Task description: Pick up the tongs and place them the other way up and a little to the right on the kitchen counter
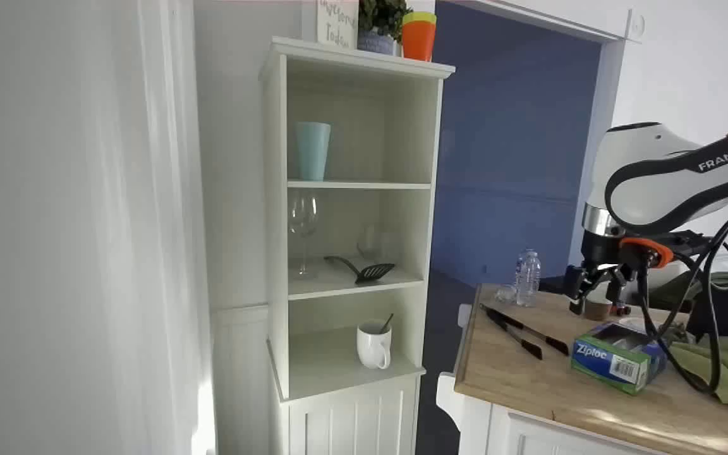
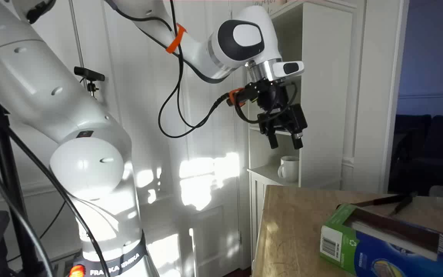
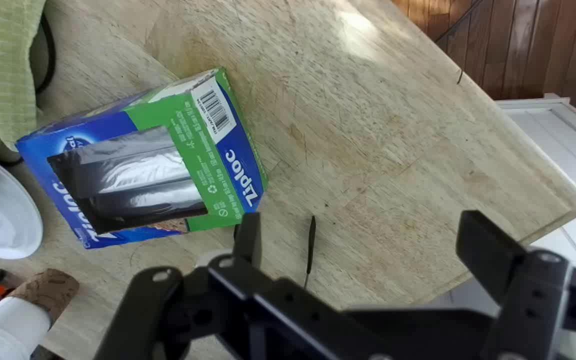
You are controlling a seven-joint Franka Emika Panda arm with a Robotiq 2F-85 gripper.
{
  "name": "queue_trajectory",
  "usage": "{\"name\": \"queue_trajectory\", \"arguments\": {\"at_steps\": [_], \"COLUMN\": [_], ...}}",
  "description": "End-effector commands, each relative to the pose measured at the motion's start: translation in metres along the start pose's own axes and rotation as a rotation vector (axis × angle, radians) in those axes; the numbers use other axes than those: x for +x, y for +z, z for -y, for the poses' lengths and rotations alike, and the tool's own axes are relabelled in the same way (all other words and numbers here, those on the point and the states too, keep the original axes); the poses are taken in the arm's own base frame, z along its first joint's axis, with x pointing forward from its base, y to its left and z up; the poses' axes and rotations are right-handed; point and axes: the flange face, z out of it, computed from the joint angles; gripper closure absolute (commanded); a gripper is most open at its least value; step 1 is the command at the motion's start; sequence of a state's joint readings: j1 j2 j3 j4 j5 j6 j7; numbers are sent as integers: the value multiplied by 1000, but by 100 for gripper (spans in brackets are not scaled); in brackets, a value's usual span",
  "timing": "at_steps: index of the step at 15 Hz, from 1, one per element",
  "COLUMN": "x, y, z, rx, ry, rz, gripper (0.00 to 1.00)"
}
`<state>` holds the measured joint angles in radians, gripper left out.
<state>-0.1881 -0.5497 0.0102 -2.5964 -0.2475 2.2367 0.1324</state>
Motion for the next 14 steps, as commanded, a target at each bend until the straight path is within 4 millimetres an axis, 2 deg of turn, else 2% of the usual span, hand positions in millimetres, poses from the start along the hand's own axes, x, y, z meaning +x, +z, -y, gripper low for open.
{"name": "queue_trajectory", "arguments": {"at_steps": [1,6,9,11,14], "x": [0,0,40,78,123], "y": [-1,-1,0,3,14], "z": [0,0,-21,-32,-46], "rx": [0,0,31,22,63], "ry": [0,0,1,-1,10], "rz": [1,1,4,21,72], "gripper": [0,0,0,0,0]}}
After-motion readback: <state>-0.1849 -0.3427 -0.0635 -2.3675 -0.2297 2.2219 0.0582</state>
